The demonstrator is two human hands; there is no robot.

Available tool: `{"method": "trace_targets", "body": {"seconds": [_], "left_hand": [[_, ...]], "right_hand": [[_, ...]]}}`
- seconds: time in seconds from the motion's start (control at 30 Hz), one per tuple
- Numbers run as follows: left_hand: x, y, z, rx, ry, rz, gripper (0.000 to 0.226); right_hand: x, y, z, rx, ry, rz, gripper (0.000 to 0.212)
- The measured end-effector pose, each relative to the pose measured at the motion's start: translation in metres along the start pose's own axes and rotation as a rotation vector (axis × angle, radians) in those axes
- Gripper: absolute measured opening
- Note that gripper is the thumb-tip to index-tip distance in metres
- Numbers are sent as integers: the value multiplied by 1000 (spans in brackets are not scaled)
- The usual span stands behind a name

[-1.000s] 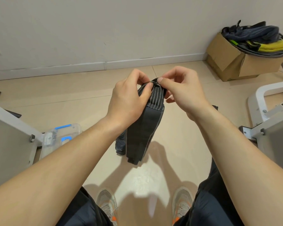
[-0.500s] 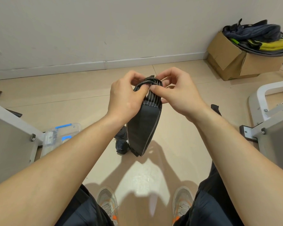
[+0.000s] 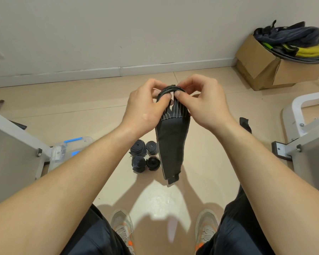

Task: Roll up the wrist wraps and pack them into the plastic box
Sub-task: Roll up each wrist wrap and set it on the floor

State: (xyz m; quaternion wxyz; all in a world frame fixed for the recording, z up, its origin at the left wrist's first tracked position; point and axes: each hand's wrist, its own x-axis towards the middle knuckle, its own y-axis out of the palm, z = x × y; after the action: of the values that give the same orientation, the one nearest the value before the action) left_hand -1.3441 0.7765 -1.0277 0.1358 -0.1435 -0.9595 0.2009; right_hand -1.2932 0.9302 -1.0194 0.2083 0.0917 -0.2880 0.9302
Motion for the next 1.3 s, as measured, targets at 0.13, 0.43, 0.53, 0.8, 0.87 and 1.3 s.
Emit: {"method": "trace_targets", "body": {"seconds": [0.13,0.43,0.53,0.8,0.87,1.3], "left_hand": [[2,2,0,-35,-30,-101,16],[6,-3,4,-183,-113,-67,18],[6,-3,6,-204,-136,-66,16],[8,-11,2,-333,-194,114,34],[7,-16,2,-425,-262,213,28],[2,-17,-9,-825,-291,257,28]], "right_hand": [[0,4,4,19,-8,-50,4],[-7,-7,7,202,222,269,23],[-8,-11,4,246,310,444,25],[-5,-8,-4,476,389,382,25],[-4,-10,-5,507,393,341,25],[-1,-11,-2,895,346,283,24]]}}
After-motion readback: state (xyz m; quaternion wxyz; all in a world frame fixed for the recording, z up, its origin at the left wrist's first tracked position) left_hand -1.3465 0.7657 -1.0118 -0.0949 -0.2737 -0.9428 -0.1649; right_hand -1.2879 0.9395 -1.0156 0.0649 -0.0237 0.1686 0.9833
